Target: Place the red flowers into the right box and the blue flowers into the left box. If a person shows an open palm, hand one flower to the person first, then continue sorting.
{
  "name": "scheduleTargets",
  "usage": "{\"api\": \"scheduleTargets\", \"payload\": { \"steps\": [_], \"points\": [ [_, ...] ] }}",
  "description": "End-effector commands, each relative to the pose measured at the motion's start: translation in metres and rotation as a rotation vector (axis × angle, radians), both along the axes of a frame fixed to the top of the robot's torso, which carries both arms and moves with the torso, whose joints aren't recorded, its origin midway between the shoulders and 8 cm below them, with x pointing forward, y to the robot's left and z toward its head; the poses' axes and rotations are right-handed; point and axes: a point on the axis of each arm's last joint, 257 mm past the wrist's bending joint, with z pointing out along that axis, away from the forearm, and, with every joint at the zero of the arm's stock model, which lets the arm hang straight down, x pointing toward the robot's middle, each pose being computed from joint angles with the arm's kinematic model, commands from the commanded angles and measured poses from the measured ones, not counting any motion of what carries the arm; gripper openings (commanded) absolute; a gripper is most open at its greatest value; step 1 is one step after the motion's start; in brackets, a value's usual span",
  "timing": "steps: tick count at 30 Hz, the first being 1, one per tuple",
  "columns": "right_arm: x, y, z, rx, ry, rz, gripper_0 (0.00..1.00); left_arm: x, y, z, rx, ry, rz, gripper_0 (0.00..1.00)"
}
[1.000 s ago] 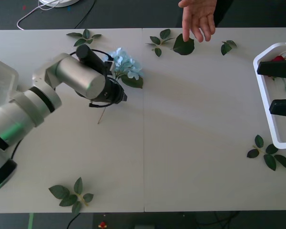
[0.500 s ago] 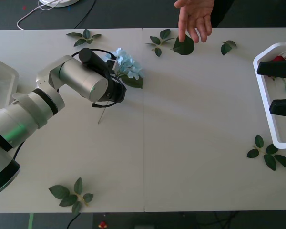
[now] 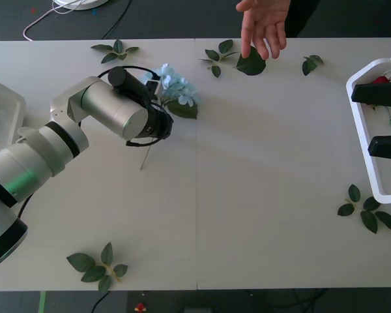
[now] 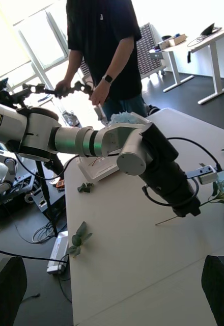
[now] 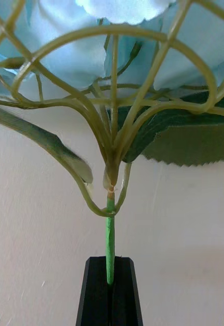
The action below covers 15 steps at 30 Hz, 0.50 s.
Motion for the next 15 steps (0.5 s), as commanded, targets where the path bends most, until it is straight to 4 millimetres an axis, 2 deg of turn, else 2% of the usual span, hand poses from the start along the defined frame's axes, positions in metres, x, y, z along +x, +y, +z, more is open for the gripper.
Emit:
{"api": "scheduleTargets", "payload": {
  "steps": [1, 4, 7, 9, 10, 15],
  "points": [
    [-0.008, 0.002, 0.006, -0.019, -0.018, 0.016, 1.00, 0.020, 0.001, 0.046, -0.004, -0.110, -0.045, 0.00],
    [-0.008, 0.002, 0.006, -0.019, -0.018, 0.016, 1.00, 0.031, 0.000, 0.099, -0.075, -0.176, -0.030, 0.00],
    [-0.008, 0.002, 0.006, -0.019, -0.018, 0.016, 1.00, 0.035, 0.004, 0.161, -0.146, -0.237, -0.012, 0.00],
    [-0.008, 0.002, 0.006, -0.019, -0.018, 0.016, 1.00, 0.036, 0.008, 0.189, -0.176, -0.267, -0.004, 0.00],
    [-0.008, 0.002, 0.006, -0.019, -0.018, 0.016, 1.00, 0.035, 0.013, 0.215, -0.203, -0.294, 0.006, 0.00],
    [-0.008, 0.002, 0.006, -0.019, -0.018, 0.016, 1.00, 0.033, 0.044, 0.274, -0.257, -0.366, 0.047, 0.00]
  ]
}}
